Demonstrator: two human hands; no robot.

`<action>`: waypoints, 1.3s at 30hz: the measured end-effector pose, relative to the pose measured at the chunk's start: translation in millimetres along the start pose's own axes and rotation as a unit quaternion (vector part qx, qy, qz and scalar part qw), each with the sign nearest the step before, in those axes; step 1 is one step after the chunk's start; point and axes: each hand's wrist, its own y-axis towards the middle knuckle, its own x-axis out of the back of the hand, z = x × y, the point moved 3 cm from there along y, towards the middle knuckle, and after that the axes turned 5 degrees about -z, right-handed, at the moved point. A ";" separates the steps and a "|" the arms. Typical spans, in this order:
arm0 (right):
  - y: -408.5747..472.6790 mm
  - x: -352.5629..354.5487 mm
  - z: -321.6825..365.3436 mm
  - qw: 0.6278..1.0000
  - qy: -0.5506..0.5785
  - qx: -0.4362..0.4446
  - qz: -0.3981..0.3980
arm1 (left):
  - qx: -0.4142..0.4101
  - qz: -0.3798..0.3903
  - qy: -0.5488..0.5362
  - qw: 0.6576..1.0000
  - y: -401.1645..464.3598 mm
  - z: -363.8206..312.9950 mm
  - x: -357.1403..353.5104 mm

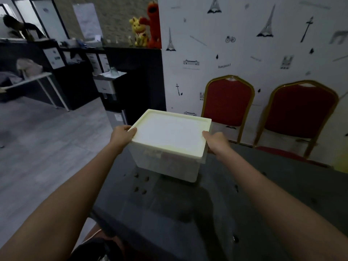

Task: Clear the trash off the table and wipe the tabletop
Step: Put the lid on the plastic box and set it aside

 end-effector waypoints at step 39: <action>52.2 -13.4 -34.0 0.917 -0.374 0.041 -0.131 | -0.349 0.132 0.269 0.888 42.4 -57.9 -193.3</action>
